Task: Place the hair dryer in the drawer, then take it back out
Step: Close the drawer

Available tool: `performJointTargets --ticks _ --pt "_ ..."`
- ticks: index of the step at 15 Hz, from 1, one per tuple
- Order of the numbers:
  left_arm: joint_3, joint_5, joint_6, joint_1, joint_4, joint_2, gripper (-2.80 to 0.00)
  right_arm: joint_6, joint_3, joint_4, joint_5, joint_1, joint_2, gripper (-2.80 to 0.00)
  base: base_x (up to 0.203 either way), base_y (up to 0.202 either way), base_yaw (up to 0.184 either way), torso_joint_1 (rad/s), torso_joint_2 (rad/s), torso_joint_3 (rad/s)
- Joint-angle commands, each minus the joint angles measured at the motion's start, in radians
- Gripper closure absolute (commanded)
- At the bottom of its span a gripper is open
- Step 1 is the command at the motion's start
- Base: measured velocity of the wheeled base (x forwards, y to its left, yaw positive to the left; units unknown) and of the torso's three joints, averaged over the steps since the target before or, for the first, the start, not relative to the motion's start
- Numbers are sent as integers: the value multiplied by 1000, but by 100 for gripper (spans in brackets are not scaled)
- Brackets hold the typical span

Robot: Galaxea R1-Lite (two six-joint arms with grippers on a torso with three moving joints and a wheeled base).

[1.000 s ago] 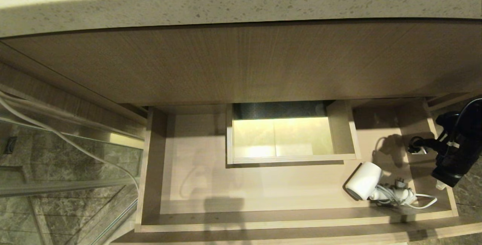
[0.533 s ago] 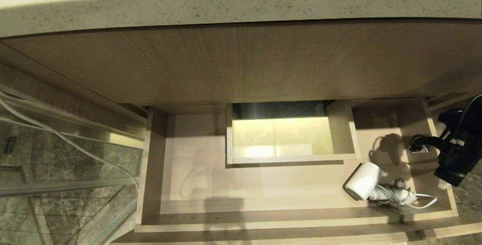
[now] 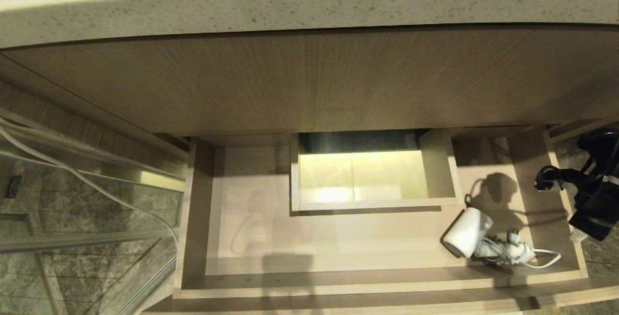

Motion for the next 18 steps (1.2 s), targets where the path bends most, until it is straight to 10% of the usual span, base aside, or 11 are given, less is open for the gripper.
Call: performJointTargets --ticks 1,18 --pt "40 0 0 0 -2 0 0 -6 37 7 -4 -1 -90 0 0 0 0 0 0 0" --pt "40 0 0 0 -2 0 0 -89 467 6 -64 -6 -641 0 0 0 0 0 0 0"
